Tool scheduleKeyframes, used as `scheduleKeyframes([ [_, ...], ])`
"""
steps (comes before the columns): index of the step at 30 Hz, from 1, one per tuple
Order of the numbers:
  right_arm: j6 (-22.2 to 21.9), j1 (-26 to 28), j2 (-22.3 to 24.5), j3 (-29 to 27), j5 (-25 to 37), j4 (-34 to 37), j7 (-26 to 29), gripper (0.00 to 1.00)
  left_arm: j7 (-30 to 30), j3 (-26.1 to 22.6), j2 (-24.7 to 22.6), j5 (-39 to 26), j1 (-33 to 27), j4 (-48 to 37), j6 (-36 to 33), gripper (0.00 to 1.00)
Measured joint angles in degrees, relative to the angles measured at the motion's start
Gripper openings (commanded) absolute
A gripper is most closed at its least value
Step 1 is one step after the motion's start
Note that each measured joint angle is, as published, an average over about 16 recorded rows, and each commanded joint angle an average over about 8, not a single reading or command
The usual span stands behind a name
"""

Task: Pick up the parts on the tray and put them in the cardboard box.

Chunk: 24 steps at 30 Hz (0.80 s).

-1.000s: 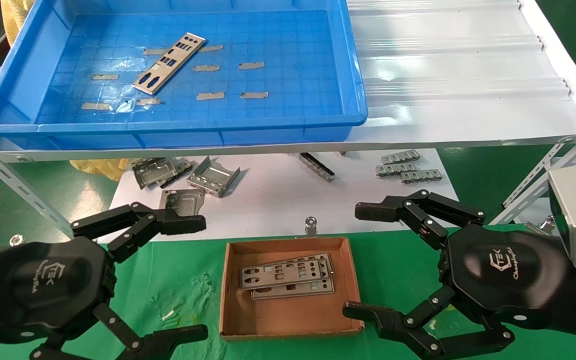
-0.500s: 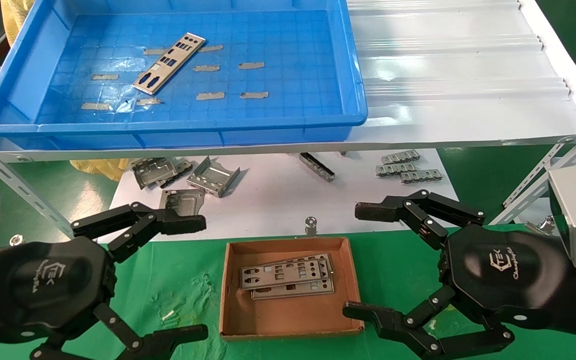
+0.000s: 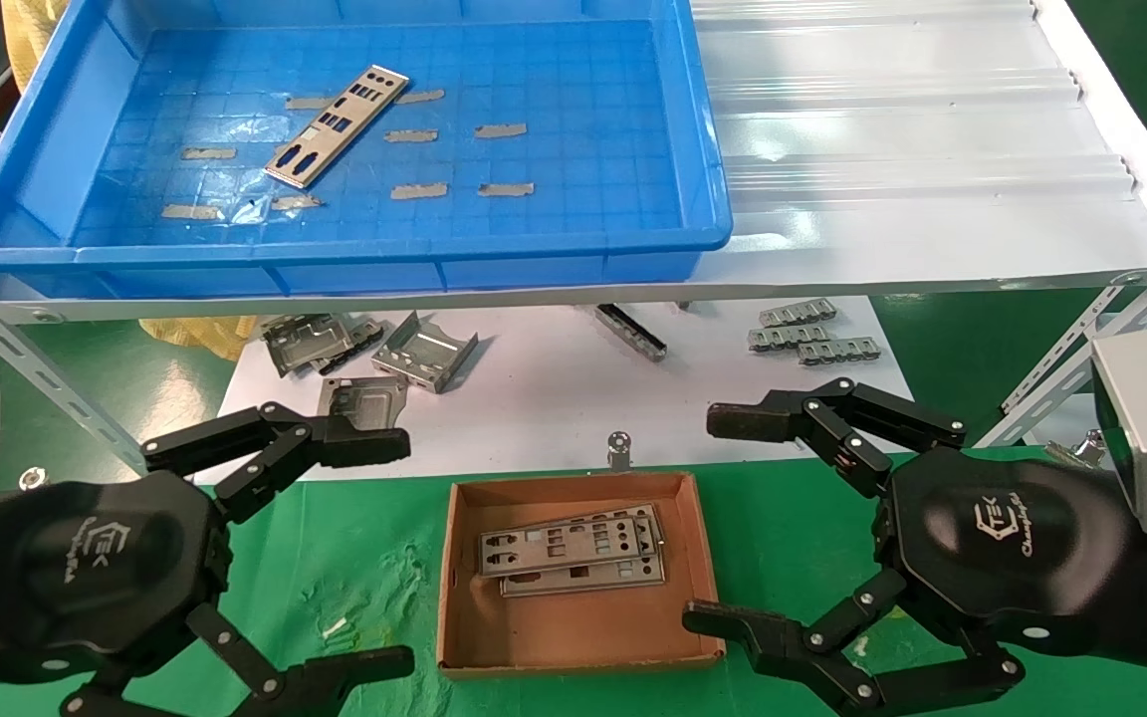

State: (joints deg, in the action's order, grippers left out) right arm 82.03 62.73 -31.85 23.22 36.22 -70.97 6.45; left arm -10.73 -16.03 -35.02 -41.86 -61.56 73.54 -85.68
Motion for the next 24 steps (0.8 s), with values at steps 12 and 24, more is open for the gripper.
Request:
scheduleKeyframes([
  [12, 0.0, 0.0, 0.0, 0.0, 0.0, 0.0, 0.0, 1.00, 0.0, 0.0, 0.0, 0.0, 0.0, 0.0, 0.0, 1.00],
  [24, 0.0, 0.0, 0.0, 0.0, 0.0, 0.0, 0.0, 1.00, 0.0, 0.0, 0.0, 0.0, 0.0, 0.0, 0.0, 1.00],
])
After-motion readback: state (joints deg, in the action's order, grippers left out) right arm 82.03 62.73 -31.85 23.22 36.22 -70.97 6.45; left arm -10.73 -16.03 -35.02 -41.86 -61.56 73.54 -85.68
